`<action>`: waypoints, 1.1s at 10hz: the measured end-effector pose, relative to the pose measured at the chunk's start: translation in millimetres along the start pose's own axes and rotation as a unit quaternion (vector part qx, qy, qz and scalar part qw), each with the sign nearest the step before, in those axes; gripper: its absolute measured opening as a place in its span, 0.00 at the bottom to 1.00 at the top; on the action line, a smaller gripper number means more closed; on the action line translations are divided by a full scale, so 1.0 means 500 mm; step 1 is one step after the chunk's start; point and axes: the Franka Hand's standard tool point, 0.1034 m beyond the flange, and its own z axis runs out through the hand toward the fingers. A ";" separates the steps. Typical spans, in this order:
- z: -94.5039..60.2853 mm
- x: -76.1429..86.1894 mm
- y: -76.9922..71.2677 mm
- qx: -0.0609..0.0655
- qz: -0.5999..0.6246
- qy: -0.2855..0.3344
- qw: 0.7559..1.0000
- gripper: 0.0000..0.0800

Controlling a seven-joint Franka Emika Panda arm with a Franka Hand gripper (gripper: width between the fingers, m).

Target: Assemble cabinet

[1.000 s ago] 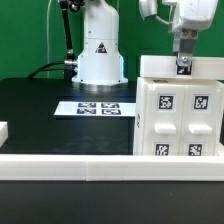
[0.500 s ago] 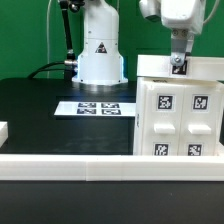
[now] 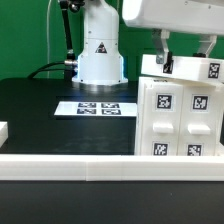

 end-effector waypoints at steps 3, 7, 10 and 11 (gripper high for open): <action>0.001 0.000 0.001 0.006 0.155 0.000 0.988 0.70; 0.001 0.000 -0.002 0.012 0.339 -0.001 0.941 0.70; 0.001 0.003 -0.005 0.022 0.470 -0.002 0.882 0.70; 0.002 0.004 -0.003 0.028 0.518 0.008 0.855 0.70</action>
Offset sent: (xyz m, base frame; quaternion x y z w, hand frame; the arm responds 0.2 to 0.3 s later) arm 0.0000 0.0000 0.0000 0.0000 0.0000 0.2667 0.9638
